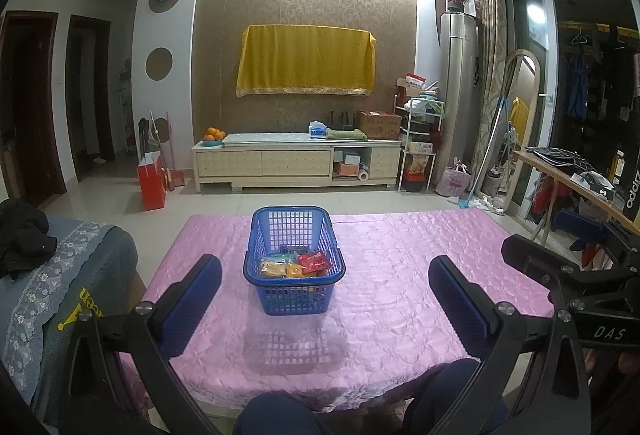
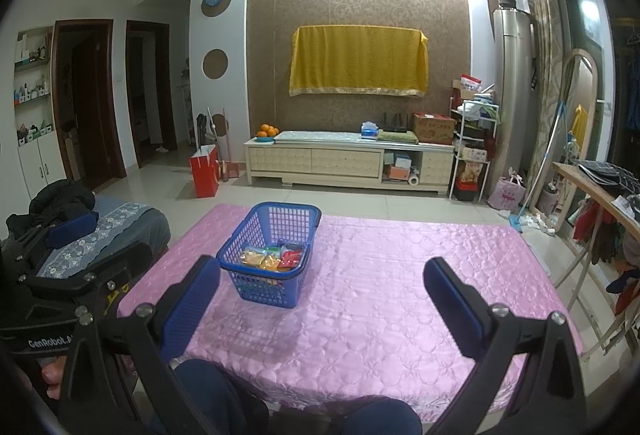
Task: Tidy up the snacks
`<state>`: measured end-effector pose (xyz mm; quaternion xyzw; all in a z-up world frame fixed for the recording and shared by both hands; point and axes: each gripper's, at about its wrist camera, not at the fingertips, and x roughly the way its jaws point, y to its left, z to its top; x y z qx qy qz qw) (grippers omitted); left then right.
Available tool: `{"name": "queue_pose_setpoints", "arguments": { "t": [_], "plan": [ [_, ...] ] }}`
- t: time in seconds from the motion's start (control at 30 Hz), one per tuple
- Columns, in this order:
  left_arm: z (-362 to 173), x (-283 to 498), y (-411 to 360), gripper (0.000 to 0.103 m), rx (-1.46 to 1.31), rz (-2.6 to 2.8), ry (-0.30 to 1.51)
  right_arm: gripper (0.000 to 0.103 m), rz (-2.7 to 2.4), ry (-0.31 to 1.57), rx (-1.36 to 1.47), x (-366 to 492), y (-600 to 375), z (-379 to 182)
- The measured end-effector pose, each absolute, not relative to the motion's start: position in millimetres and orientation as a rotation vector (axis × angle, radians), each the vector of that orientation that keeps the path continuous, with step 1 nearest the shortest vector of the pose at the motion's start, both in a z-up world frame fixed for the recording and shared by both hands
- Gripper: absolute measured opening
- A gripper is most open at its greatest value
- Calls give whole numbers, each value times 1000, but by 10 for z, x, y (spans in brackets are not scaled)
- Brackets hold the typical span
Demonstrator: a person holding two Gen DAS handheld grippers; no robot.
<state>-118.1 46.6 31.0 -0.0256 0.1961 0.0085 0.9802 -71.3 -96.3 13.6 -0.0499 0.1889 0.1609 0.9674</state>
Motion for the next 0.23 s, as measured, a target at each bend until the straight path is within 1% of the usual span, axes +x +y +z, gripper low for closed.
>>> {"name": "queue_pose_setpoints", "arguments": {
  "t": [0.23],
  "plan": [
    [294, -1168, 463, 102, -55, 16, 402, 103, 325, 386, -99, -719, -960, 144]
  ]
}}
